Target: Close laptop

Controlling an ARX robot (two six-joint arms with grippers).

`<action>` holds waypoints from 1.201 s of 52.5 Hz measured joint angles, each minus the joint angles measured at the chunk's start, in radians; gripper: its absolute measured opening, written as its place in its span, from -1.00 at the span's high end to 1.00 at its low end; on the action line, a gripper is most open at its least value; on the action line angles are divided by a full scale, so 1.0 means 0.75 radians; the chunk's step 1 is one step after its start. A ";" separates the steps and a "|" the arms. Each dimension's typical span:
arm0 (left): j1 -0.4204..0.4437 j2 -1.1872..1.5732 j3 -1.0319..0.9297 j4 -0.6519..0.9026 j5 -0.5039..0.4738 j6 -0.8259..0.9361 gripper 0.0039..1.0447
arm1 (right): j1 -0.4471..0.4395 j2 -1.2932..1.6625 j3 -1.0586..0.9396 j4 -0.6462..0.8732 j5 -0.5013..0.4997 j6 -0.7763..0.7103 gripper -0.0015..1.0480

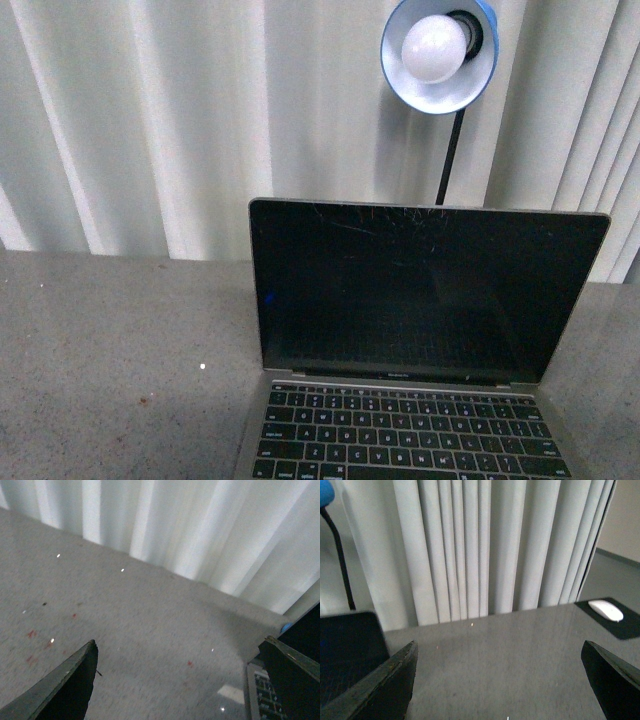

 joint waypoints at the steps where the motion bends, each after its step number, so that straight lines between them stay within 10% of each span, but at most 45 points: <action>1: 0.000 0.095 0.033 0.093 0.014 0.017 -0.87 | -0.005 0.070 0.033 0.034 -0.020 -0.017 -0.86; 11: -0.040 0.728 0.413 0.416 0.221 0.231 -0.87 | -0.018 0.701 0.502 0.030 -0.298 -0.310 -0.86; 32: -0.168 1.193 1.152 -0.065 0.519 0.860 -0.87 | -0.013 1.127 1.186 -0.360 -0.606 -0.931 -0.86; 63: -0.283 1.634 1.890 -0.714 0.562 1.669 -0.87 | -0.004 1.463 1.786 -1.107 -0.909 -1.670 -0.86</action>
